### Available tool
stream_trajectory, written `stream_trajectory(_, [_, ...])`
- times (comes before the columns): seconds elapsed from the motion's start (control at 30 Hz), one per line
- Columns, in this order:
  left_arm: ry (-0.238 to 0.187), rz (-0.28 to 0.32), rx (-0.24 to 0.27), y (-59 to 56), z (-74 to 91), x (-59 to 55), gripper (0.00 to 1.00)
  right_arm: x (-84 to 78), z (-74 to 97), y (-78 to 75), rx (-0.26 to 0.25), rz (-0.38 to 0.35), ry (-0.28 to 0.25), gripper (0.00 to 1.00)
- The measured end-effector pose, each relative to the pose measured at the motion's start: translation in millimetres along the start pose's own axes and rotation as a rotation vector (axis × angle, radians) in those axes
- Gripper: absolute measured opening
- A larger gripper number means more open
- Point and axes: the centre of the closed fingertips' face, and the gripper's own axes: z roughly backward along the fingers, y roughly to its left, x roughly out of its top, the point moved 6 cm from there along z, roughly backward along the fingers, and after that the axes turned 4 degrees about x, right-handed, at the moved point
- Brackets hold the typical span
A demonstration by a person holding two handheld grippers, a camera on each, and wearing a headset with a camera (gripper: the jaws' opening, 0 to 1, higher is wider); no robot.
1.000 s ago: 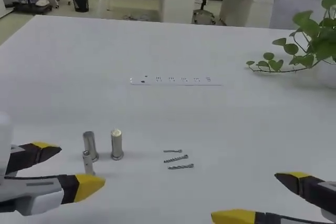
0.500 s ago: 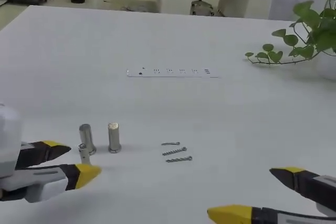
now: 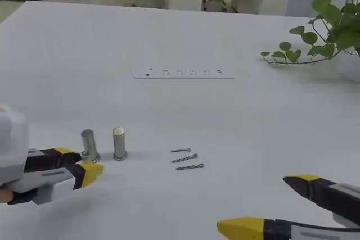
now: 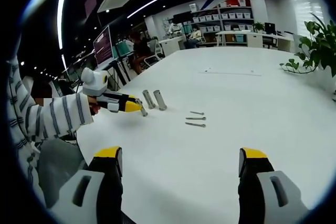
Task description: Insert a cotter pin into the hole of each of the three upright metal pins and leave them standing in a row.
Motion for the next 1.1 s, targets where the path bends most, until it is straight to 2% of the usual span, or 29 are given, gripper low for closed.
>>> stream_trajectory(0.1, [0.004, -0.022, 0.014, 1.7, -1.5, -0.8, 0.14, 0.2, -0.2, 0.3, 0.002, 0.003, 0.001, 0.91])
stream_trajectory(0.3, [-0.002, -0.025, 0.034, 2.7, -2.9, 0.0, 0.07, 3.8, 0.8, 0.4, 0.004, 0.02, -0.009, 0.91])
stream_trajectory(0.43, [-0.001, 0.008, 0.02, 3.0, -2.0, -0.1, 0.07, 7.4, 2.4, 1.5, 0.007, 0.022, -0.025, 0.91])
stream_trajectory(0.47, [0.0, 0.035, 0.006, 2.3, -2.0, -0.4, 0.07, 8.5, 3.0, 1.7, 0.005, 0.026, -0.03, 0.91])
stream_trajectory(0.53, [-0.02, 0.034, 0.029, 4.5, -1.5, 1.0, 0.06, 9.6, 3.7, 2.4, 0.008, 0.031, -0.033, 0.91])
stream_trajectory(0.73, [-0.015, 0.023, 0.034, 2.7, 0.1, 0.2, 0.05, 13.8, 6.7, 4.8, 0.007, 0.04, -0.051, 0.91])
stream_trajectory(0.87, [-0.008, -0.017, 0.035, 1.8, 1.7, -0.2, 0.05, 18.9, 8.7, 6.9, 0.008, 0.063, -0.068, 0.92])
stream_trajectory(0.93, [-0.005, -0.063, 0.057, 2.7, 4.3, 0.2, 0.05, 24.7, 9.5, 8.5, 0.016, 0.096, -0.1, 0.93])
stream_trajectory(1.03, [-0.023, -0.068, 0.06, 1.6, 9.6, 2.9, 0.05, 30.5, 10.9, 11.8, 0.035, 0.098, -0.13, 0.94])
stream_trajectory(1.1, [-0.04, -0.08, 0.044, -1.3, 14.4, 6.3, 0.05, 33.9, 11.1, 13.5, 0.04, 0.112, -0.139, 0.94])
